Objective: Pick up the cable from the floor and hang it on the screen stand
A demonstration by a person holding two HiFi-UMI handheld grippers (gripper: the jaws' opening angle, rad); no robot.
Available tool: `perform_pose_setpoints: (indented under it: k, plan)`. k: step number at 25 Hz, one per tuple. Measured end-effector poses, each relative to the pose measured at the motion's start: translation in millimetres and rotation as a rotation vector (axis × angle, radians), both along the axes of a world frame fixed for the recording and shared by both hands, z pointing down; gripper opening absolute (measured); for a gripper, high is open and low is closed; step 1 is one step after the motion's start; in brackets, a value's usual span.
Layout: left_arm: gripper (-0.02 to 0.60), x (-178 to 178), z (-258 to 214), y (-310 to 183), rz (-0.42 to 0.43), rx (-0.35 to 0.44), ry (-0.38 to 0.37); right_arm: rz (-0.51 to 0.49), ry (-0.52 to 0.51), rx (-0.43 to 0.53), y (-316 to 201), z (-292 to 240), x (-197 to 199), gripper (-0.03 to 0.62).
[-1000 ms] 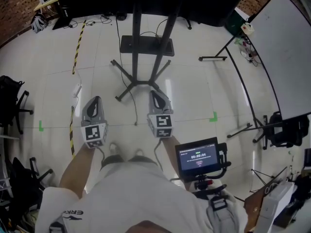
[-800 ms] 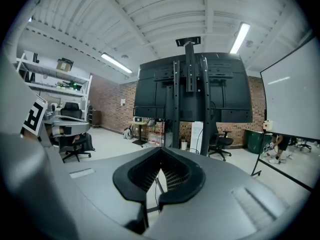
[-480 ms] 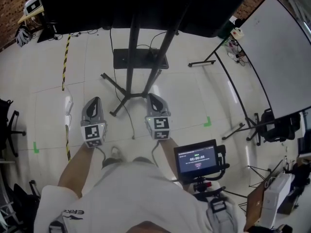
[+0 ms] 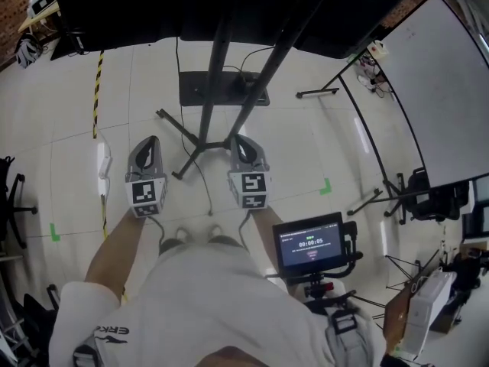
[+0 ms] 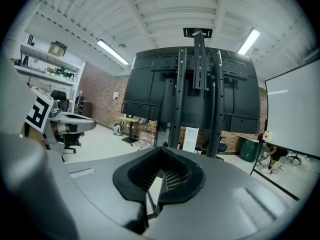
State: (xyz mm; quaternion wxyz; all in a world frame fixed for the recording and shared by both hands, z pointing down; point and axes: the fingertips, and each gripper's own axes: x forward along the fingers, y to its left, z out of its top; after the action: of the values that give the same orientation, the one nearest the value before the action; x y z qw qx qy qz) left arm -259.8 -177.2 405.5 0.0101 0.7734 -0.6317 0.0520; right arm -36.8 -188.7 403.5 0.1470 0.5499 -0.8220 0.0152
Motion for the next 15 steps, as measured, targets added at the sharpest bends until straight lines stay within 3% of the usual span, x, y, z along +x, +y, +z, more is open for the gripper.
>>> perform_pose_setpoints:
  k: [8, 15]
  plan:
    - [0.002, 8.1, 30.1, -23.0, -0.012, -0.075, -0.032, -0.061, 0.002, -0.046, -29.8, 23.2, -5.7, 0.014]
    - [0.002, 18.6, 105.0, -41.6, -0.008, -0.213, -0.068, -0.085, 0.022, -0.168, -44.3, 98.0, 2.5, 0.014]
